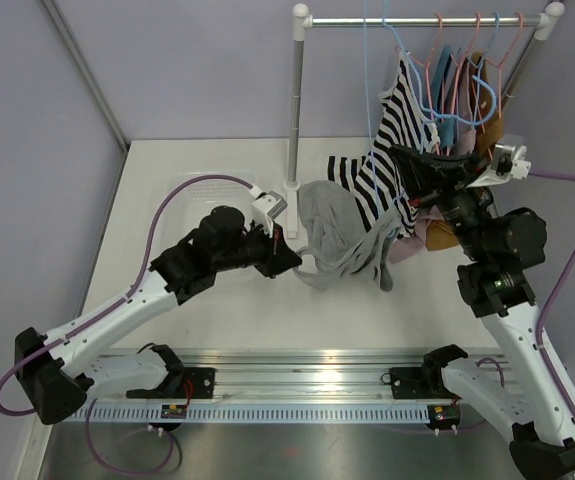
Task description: Remove the tank top from the hanger
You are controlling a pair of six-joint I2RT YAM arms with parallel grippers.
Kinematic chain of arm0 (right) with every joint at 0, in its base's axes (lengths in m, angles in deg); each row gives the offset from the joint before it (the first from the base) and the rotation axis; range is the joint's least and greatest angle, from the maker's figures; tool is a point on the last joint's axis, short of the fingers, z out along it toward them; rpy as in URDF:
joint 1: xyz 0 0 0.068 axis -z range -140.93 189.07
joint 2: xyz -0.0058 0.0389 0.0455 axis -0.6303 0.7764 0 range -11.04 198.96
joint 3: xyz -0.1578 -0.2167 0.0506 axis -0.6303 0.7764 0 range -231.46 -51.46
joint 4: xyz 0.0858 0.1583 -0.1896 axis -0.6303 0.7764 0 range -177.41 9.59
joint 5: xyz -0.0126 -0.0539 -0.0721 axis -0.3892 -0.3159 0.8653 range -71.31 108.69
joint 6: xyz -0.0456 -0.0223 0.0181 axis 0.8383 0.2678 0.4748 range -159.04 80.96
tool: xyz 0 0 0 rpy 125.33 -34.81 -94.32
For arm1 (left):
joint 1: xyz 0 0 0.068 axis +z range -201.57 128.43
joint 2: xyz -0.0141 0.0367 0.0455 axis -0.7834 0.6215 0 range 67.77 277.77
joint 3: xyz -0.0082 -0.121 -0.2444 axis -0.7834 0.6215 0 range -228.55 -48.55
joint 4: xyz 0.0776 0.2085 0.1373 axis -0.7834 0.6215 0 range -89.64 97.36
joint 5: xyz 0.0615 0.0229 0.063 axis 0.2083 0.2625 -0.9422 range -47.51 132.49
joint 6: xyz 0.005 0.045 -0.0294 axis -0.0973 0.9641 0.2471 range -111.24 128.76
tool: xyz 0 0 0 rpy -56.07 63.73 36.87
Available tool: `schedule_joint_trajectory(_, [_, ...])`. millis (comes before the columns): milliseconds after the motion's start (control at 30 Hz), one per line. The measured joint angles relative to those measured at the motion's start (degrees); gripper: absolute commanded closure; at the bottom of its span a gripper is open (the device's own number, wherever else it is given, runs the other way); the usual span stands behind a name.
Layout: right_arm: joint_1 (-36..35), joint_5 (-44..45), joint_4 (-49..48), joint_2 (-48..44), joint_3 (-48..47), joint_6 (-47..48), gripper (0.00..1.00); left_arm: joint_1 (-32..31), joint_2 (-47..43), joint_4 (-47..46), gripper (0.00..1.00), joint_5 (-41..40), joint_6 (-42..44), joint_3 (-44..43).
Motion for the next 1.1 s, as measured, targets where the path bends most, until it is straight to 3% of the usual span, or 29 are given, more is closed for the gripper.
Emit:
schedule_joint_trajectory(100, [0.0,4.8,-6.2,-4.8,7.9,0.5,1.0,0.0,2.1,-0.6,1.0,-1.7,-1.0,0.0])
schedule_joint_trajectory(267, [0.0,9.1,-27.5,-12.8,26.8,5.0,1.0,-1.3,5.4,-3.7,1.0,-3.2,-4.0,1.0])
schedule_joint_trajectory(467, [0.0,10.5,-26.6,-13.7,27.5,14.9,1.0,-2.7,6.6,-5.0,1.0,-10.5,-9.2,5.2])
schedule_joint_trajectory(567, [0.0,10.6,-8.7,-13.9,17.2,15.6,1.0,-2.7,6.6,-3.7,0.94,-14.2,-10.6,6.4])
schedule_joint_trajectory(600, [0.0,10.4,-1.0,-12.9,11.5,15.8,1.0,-2.7,6.6,-3.6,0.75,-15.0,-10.7,6.3])
schedule_joint_trajectory(700, [0.0,10.7,20.9,-8.9,-5.9,14.5,1.0,-2.8,5.8,-3.0,0.38,-16.3,-10.4,6.1])
schedule_joint_trajectory(767, [0.0,11.5,31.3,-8.2,-11.9,12.9,1.0,-2.9,4.4,-2.1,0.19,-17.0,-9.6,5.7])
schedule_joint_trajectory(800, [0.0,12.0,36.0,-8.1,-13.4,12.1,1.0,-2.9,3.5,-1.3,0.01,-17.5,-9.4,5.2])
schedule_joint_trajectory(900, [0.0,13.1,48.4,-5.5,-17.4,10.0,1.0,-3.1,0.2,1.6,0.01,-19.6,-8.9,3.0])
schedule_joint_trajectory(967, [0.0,13.7,56.3,0.8,-23.5,9.2,1.0,-3.4,-2.7,3.8,0.01,-21.6,-8.2,0.8])
schedule_joint_trajectory(1100, [0.0,16.0,63.2,15.9,-35.1,9.1,1.0,-3.8,-8.3,7.0,0.01,-25.0,-7.0,-1.8])
